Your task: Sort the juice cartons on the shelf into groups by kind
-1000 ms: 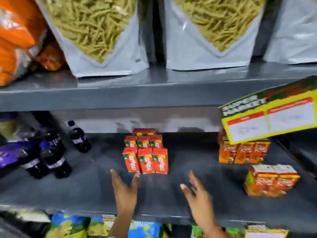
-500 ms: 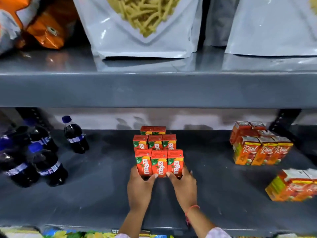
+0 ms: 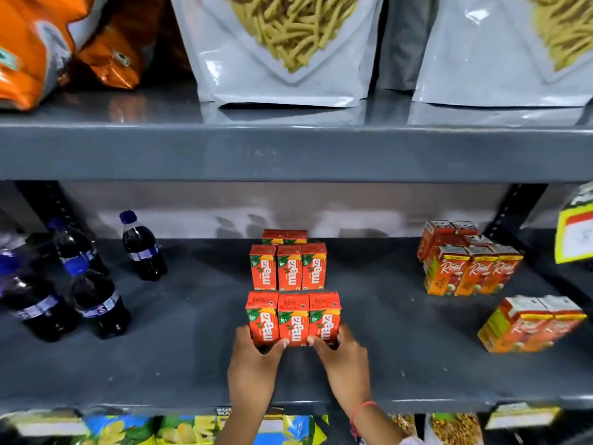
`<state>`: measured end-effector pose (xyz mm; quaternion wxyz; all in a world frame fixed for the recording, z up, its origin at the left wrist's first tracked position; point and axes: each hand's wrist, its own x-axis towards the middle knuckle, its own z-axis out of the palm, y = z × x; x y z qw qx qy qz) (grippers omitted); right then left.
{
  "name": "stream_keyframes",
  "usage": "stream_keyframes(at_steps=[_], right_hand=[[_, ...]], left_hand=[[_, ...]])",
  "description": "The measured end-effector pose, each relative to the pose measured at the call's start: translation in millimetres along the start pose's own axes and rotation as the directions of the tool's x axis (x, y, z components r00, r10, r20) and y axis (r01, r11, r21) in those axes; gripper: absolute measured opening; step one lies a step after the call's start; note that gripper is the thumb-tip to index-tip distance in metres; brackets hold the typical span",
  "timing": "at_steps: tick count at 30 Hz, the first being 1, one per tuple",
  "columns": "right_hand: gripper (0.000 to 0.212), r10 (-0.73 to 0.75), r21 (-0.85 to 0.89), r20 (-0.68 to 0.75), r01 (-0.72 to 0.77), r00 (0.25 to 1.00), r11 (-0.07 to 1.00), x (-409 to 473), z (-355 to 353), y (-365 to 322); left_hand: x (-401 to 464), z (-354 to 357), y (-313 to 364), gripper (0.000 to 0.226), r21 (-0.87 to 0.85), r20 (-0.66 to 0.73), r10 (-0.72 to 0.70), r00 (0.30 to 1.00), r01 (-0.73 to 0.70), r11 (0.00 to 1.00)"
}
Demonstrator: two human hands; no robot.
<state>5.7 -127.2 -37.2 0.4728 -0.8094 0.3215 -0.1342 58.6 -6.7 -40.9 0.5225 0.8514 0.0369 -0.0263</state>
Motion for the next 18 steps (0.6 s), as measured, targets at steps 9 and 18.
stream_keyframes(at_steps=[9,18], right_hand=[[0.040,-0.038,-0.075,0.005,0.038,0.999,0.997,-21.1,-3.1,2.0],[0.049,-0.070,-0.186,0.122,0.093,0.990,0.978,-24.1,-32.5,11.5]], left_hand=[[-19.4,-8.6,-10.4,0.038,-0.010,-0.035,0.049,0.998,-0.050,0.999],[-36.1,-24.7,-12.8,0.078,0.059,0.054,0.085,0.995,-0.088,0.994]])
